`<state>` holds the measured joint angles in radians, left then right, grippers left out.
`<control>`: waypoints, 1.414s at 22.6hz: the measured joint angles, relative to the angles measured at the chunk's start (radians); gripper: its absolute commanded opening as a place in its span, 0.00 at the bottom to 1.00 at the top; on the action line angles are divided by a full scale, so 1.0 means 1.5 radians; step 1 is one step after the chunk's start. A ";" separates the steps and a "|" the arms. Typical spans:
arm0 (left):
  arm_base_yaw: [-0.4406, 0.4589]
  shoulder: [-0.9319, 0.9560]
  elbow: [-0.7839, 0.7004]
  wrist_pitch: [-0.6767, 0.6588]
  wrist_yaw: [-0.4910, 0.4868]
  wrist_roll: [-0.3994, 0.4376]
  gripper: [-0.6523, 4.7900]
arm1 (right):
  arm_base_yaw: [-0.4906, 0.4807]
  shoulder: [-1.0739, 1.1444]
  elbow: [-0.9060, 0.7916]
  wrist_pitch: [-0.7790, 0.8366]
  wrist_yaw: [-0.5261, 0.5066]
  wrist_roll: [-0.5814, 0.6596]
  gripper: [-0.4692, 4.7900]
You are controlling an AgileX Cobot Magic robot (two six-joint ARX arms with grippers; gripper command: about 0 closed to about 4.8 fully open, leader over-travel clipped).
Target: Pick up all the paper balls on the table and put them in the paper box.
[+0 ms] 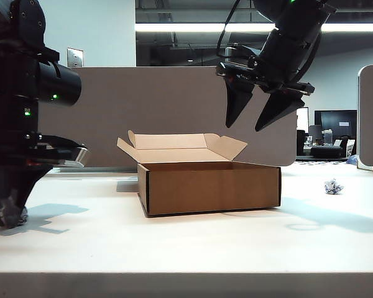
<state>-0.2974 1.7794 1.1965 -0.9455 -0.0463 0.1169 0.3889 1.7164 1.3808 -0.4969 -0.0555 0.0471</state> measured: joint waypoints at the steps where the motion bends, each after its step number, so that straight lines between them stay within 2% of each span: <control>1: 0.000 0.004 0.008 0.005 0.000 0.000 0.21 | 0.000 0.000 0.000 0.000 0.002 0.000 0.70; 8: -0.002 0.005 0.155 0.007 0.013 -0.017 0.21 | 0.000 0.000 0.000 0.000 0.021 -0.012 0.70; 10: -0.002 0.005 0.189 0.023 0.055 -0.035 0.21 | -0.002 0.000 0.000 0.000 0.035 -0.018 0.70; 14: -0.008 0.004 0.227 0.099 0.224 -0.089 0.21 | -0.015 0.000 0.000 -0.001 0.085 -0.031 0.70; 16: -0.026 0.004 0.230 0.150 0.264 -0.106 0.21 | -0.034 0.000 0.000 0.000 0.103 -0.032 0.70; 18: -0.054 0.005 0.230 0.188 0.268 -0.109 0.22 | -0.062 0.000 0.000 -0.001 0.108 -0.032 0.70; 20: -0.080 0.011 0.230 0.236 0.266 -0.096 0.39 | -0.101 0.000 0.000 -0.001 0.127 -0.032 0.71; 21: -0.085 0.013 0.230 0.247 0.256 -0.091 0.52 | -0.113 0.000 0.000 -0.001 0.130 -0.032 0.71; 24: -0.092 0.021 0.230 0.258 0.201 -0.073 0.53 | -0.165 -0.001 0.000 0.009 0.134 -0.032 0.71; 27: -0.091 0.032 0.229 0.257 0.205 -0.072 0.53 | -0.202 0.000 0.000 0.055 0.077 -0.032 0.71; 32: -0.092 0.031 0.229 0.255 0.252 -0.072 0.53 | -0.226 0.008 0.001 0.143 0.085 -0.032 0.71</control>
<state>-0.4355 1.8252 1.5398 -0.5629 0.3313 0.0093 0.0505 1.7290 1.3819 -0.2829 0.0719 -0.0010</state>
